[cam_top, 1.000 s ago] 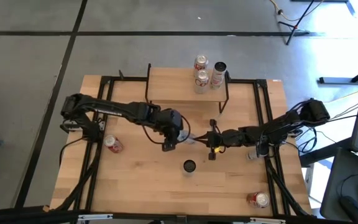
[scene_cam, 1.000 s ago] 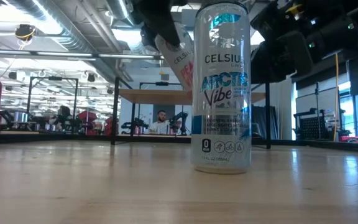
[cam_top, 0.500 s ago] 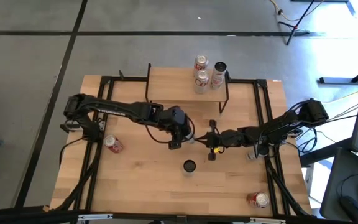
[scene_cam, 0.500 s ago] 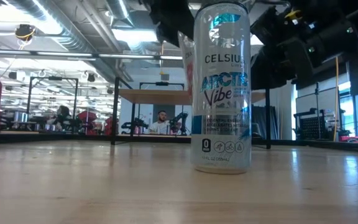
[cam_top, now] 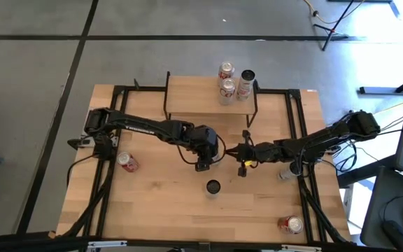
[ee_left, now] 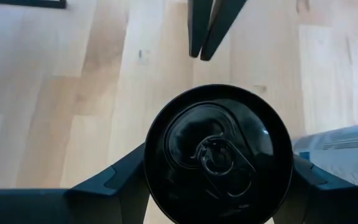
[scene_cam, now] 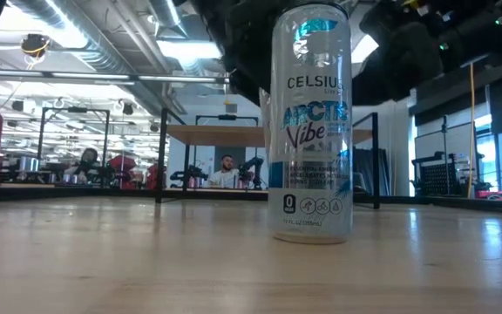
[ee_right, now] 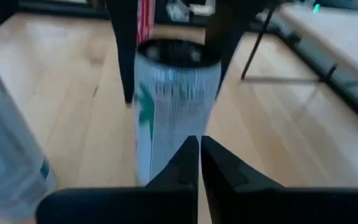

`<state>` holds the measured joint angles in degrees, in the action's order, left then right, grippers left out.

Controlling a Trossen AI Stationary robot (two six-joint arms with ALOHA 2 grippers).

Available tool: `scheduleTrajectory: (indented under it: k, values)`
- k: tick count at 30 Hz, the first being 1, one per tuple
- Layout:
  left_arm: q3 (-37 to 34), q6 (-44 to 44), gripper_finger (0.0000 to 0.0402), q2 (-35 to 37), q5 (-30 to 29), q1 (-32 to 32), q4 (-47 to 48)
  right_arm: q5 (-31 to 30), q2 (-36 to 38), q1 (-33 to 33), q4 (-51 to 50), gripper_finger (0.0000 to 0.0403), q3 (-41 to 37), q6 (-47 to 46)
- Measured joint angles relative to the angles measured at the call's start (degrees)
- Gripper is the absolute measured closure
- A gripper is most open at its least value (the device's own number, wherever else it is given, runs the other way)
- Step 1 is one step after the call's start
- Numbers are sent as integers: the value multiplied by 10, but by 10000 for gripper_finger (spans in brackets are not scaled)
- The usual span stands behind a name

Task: Place canned beverage on shelf
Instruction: Put the white-pink soda can on the shelf aligned with the other white-pink soda can

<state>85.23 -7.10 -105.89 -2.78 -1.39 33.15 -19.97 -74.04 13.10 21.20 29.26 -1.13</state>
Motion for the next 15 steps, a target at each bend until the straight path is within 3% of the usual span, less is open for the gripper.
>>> scheduleTrajectory:
  k: [6,15]
  values:
    - [0,0,174,0,8,-2,-22,0,0,0,-4,374,-1,-19]
    - [0,0,152,0,8,-2,-30,0,0,0,-9,242,-1,-31]
